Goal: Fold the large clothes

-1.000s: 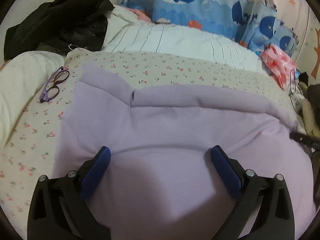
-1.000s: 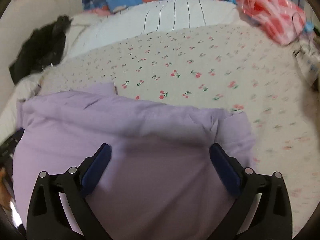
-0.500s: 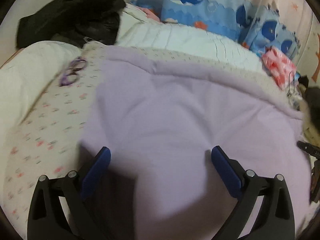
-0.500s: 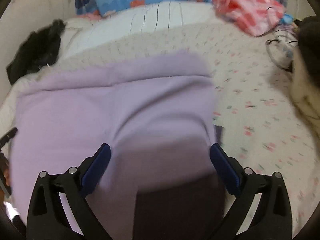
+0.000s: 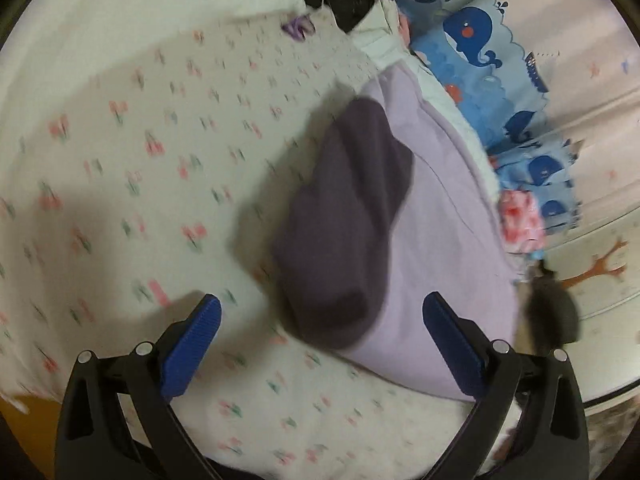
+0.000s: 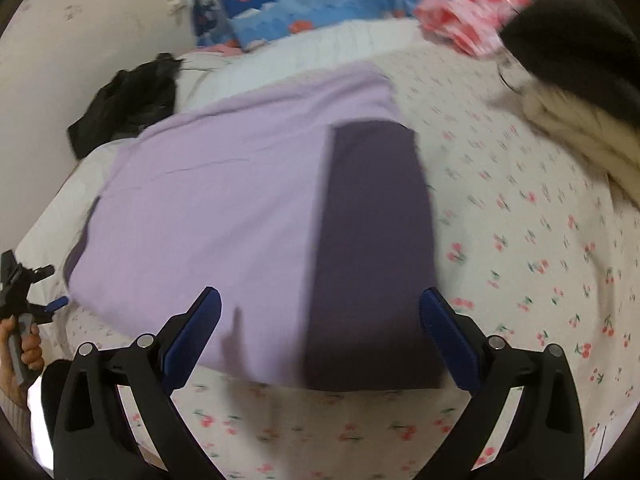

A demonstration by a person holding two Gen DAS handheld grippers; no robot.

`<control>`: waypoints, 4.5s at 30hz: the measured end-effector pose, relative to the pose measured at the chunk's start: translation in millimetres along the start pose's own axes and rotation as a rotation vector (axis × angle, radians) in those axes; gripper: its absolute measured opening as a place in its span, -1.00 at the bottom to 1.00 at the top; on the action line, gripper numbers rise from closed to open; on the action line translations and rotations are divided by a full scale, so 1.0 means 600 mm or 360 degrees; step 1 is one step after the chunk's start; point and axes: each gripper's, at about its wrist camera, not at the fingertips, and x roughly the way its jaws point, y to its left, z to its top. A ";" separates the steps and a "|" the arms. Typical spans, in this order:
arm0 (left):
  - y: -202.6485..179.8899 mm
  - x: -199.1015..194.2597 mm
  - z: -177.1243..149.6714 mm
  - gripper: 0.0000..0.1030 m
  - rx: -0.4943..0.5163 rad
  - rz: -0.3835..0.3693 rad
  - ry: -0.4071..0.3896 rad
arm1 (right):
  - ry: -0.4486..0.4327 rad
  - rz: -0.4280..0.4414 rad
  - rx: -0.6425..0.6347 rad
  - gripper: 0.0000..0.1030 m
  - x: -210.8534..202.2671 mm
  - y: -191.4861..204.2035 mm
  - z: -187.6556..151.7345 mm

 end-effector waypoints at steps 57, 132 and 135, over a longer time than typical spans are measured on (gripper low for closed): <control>-0.025 0.146 0.010 0.47 -0.0304 -0.0466 -0.0124 | 0.0108 -0.0198 -0.0321 0.88 0.301 0.171 0.262; -0.418 0.290 -0.083 0.53 0.0607 -0.0379 0.0420 | 0.0100 -0.0112 0.0011 0.87 0.111 -0.227 0.173; -0.389 0.342 -0.096 0.90 0.0411 -0.0552 0.0523 | 0.0059 -0.0033 0.0090 0.87 0.120 -0.240 0.165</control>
